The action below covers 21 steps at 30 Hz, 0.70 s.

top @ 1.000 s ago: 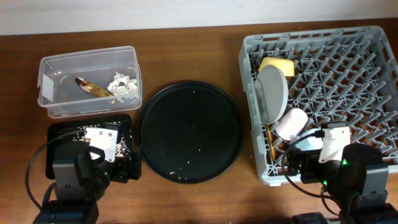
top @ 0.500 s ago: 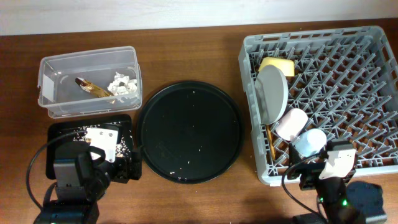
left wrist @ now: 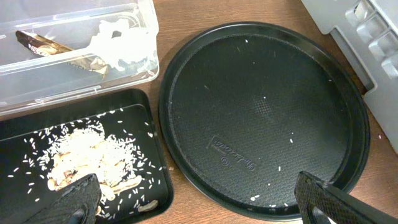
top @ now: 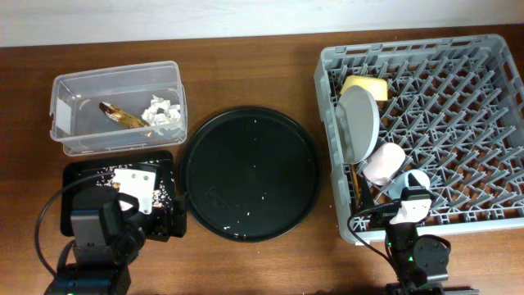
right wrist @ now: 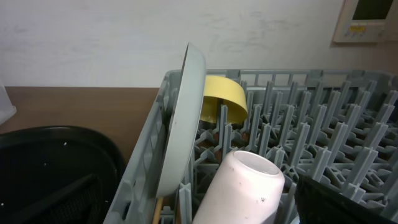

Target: Sort waste into correct bins and load items into the dishwasher rack

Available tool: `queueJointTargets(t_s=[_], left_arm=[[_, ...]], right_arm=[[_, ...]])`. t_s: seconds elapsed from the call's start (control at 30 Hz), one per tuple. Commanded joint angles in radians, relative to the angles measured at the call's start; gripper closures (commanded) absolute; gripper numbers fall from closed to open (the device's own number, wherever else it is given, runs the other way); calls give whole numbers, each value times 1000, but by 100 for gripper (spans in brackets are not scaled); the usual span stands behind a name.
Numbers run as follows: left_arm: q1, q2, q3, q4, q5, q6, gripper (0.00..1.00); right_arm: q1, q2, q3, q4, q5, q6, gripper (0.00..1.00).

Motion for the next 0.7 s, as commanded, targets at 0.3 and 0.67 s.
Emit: queueJointTargets(t_s=[0.3,0.67], left_arm=[[1,-18,-3,2,6,21,1],[1,-692,-845,830,-118,-50,1]], right_arm=[[-6,-8,-5,-9,-6,-6,1],[-6,-8,-5,-9,-6,-6,1]])
